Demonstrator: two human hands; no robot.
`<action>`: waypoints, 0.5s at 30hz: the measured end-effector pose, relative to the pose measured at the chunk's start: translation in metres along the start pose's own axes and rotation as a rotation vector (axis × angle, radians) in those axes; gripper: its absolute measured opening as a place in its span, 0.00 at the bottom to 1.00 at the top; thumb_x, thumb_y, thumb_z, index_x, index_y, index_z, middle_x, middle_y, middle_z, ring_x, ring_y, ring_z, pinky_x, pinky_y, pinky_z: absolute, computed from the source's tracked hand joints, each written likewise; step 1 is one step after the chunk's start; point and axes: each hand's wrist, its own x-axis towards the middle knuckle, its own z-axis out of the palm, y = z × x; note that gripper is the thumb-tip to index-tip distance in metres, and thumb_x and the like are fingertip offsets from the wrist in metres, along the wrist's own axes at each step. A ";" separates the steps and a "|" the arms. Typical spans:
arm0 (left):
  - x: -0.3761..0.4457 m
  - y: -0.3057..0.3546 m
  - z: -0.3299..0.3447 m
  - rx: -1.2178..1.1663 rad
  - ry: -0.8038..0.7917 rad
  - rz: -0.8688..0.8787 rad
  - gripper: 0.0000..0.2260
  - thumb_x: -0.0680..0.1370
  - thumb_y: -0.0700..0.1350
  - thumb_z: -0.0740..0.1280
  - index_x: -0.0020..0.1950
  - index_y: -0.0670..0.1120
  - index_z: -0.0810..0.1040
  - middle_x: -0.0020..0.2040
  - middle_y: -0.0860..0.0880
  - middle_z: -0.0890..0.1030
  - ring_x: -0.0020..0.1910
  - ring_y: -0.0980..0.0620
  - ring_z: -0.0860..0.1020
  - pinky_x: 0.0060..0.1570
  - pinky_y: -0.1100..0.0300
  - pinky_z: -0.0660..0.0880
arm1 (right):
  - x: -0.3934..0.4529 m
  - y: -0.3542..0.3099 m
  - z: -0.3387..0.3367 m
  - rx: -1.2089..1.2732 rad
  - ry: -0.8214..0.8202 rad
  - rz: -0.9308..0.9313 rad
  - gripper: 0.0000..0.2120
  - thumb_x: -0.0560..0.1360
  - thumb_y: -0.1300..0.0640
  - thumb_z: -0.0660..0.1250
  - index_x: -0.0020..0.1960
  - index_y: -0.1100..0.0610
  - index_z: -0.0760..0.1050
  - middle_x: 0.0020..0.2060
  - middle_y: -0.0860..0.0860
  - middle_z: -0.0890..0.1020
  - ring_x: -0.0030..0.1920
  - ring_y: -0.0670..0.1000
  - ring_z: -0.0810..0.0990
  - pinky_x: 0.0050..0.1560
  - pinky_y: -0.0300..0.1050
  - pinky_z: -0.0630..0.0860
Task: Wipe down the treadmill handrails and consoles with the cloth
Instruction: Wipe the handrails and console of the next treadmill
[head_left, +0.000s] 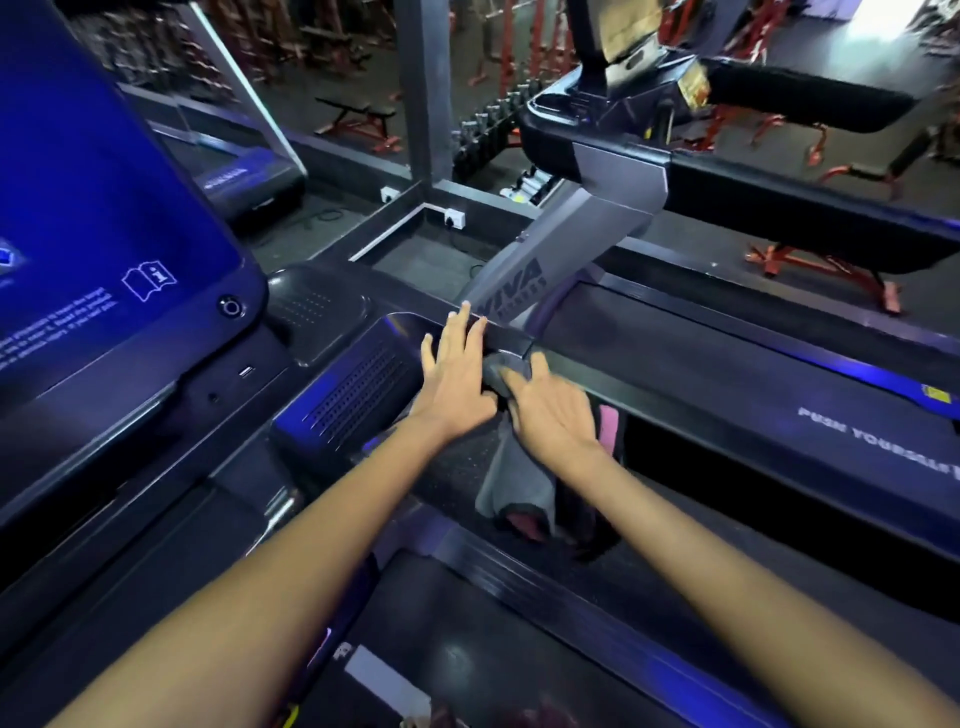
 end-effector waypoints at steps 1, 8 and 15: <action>-0.005 -0.002 -0.001 0.021 -0.008 -0.036 0.38 0.70 0.40 0.67 0.76 0.42 0.52 0.78 0.45 0.44 0.77 0.48 0.43 0.73 0.44 0.40 | -0.003 0.001 0.003 0.033 -0.029 -0.009 0.19 0.79 0.56 0.57 0.70 0.51 0.65 0.60 0.58 0.69 0.47 0.60 0.78 0.36 0.47 0.65; -0.039 -0.011 -0.013 0.326 -0.203 -0.262 0.28 0.76 0.53 0.65 0.72 0.43 0.62 0.74 0.45 0.61 0.72 0.45 0.61 0.70 0.48 0.56 | -0.008 -0.007 0.014 0.246 -0.014 0.048 0.20 0.79 0.55 0.56 0.71 0.52 0.63 0.58 0.60 0.69 0.49 0.61 0.77 0.40 0.51 0.70; -0.070 0.012 -0.002 0.683 -0.171 -0.325 0.39 0.76 0.59 0.62 0.76 0.40 0.47 0.73 0.44 0.61 0.69 0.45 0.64 0.68 0.47 0.60 | -0.024 -0.002 0.032 0.537 -0.093 0.219 0.18 0.80 0.53 0.57 0.70 0.50 0.67 0.58 0.57 0.71 0.52 0.61 0.78 0.49 0.51 0.72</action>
